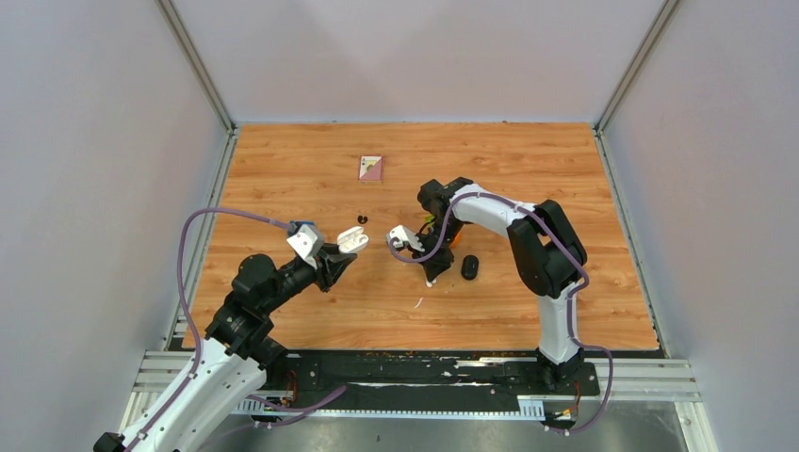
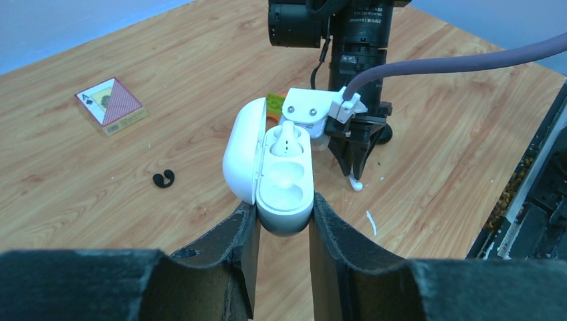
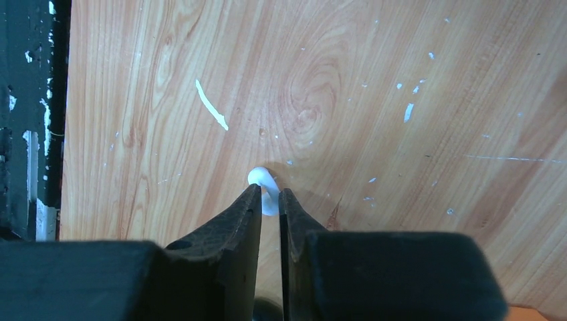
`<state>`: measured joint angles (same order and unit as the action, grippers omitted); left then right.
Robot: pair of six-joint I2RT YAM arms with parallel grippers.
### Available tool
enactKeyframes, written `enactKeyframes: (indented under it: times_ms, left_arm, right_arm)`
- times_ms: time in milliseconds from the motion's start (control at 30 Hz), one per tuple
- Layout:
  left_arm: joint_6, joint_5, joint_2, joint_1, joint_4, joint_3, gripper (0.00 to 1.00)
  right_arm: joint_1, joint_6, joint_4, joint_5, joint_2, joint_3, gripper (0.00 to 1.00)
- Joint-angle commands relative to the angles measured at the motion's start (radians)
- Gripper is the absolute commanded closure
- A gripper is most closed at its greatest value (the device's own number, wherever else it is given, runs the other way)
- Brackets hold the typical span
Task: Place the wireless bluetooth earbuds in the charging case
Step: Pick up the earbud from the center of the board.
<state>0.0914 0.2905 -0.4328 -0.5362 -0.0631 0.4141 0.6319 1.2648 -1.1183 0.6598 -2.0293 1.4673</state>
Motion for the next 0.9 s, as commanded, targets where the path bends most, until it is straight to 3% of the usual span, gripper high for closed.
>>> enactKeyframes:
  times_ms: [0, 467, 667, 867]
  left_arm:
    - [0.004, 0.018, 0.006, 0.004, 0.05, 0.023, 1.0]
    - [0.005, 0.032, 0.002, 0.004, 0.054, 0.022, 1.0]
    - [0.004, 0.035, 0.002, 0.004, 0.055, 0.022, 1.0]
    - [0.008, 0.067, 0.0, 0.004, 0.059, 0.017, 1.0]
  right_arm:
    - [0.005, -0.008, -0.015, 0.058, -0.011, 0.022, 0.84]
    - [0.008, 0.003, -0.017, 0.012, -0.011, -0.004, 0.85]
    - [0.005, -0.015, -0.045, 0.026, -0.006, 0.012, 0.99]
    - [-0.055, -0.08, -0.028, 0.054, 0.184, -0.089, 1.0]
